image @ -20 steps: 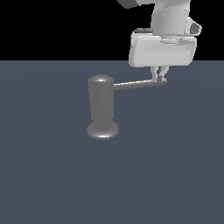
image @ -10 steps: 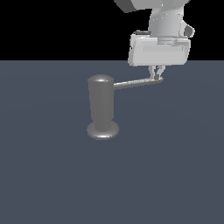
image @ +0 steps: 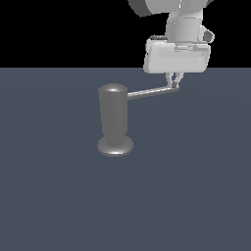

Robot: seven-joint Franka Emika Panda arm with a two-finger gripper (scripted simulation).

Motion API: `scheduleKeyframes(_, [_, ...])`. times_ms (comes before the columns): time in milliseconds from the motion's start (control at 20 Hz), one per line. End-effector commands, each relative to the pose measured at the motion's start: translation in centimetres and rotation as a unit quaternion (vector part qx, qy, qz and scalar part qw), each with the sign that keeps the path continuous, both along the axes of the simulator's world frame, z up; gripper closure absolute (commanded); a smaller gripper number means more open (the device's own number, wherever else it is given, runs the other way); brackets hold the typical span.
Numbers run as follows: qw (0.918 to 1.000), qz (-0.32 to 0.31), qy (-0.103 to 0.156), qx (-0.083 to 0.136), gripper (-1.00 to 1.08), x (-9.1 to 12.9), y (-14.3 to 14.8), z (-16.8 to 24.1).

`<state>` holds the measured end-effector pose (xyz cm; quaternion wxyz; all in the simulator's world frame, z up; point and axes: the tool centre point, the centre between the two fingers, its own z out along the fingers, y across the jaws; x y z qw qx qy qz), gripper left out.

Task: Turn on the faucet by rotating a designated handle.

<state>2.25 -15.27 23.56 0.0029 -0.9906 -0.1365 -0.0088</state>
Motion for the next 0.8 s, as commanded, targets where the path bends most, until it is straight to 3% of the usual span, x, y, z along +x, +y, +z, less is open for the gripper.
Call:
scheduleKeyframes(0, [1.0000,-0.003,-0.001,-0.002,1.08,0.9,-0.1,-0.1])
scheduleKeyframes(750, [1.0000,-0.006,0.002,-0.003,1.08,5.4,1.6,-0.5])
